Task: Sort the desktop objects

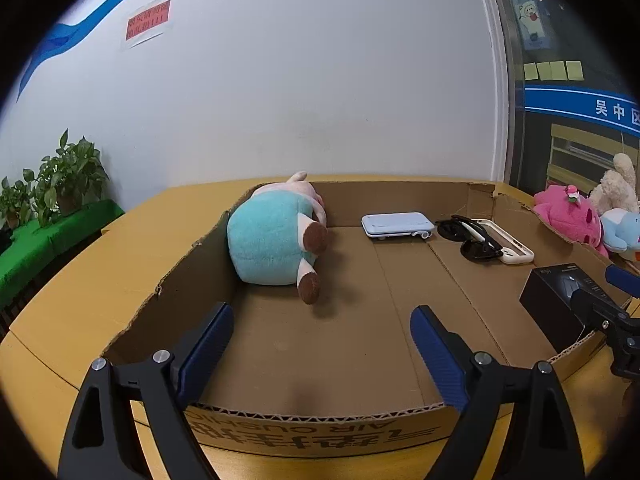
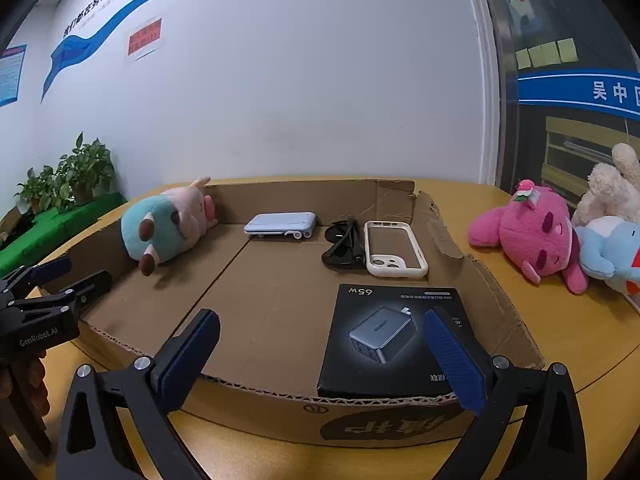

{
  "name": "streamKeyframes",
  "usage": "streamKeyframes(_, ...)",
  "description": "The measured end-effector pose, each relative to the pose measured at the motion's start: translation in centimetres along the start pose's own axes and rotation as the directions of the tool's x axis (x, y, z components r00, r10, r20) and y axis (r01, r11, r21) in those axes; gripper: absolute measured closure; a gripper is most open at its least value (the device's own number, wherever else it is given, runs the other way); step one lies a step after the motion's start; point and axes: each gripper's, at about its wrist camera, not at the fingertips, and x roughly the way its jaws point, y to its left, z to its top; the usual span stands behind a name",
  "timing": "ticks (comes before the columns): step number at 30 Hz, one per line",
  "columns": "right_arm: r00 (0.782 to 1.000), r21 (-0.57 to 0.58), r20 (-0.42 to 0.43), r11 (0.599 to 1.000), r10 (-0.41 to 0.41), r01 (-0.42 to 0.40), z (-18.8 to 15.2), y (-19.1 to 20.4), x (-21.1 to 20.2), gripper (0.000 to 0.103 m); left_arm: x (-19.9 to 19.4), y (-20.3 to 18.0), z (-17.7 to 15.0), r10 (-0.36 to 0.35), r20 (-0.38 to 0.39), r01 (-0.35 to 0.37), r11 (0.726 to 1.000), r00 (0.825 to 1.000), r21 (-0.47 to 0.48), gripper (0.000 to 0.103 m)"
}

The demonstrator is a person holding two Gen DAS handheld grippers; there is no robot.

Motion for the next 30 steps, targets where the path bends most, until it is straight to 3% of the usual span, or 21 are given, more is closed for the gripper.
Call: streamKeyframes(30, 1.000, 0.003, -0.001, 1.000, -0.005, 0.005, 0.05, 0.14, 0.06, 0.000, 0.45, -0.01, -0.01, 0.005, -0.008, -0.005, 1.000, 1.000, 0.007, 0.012)
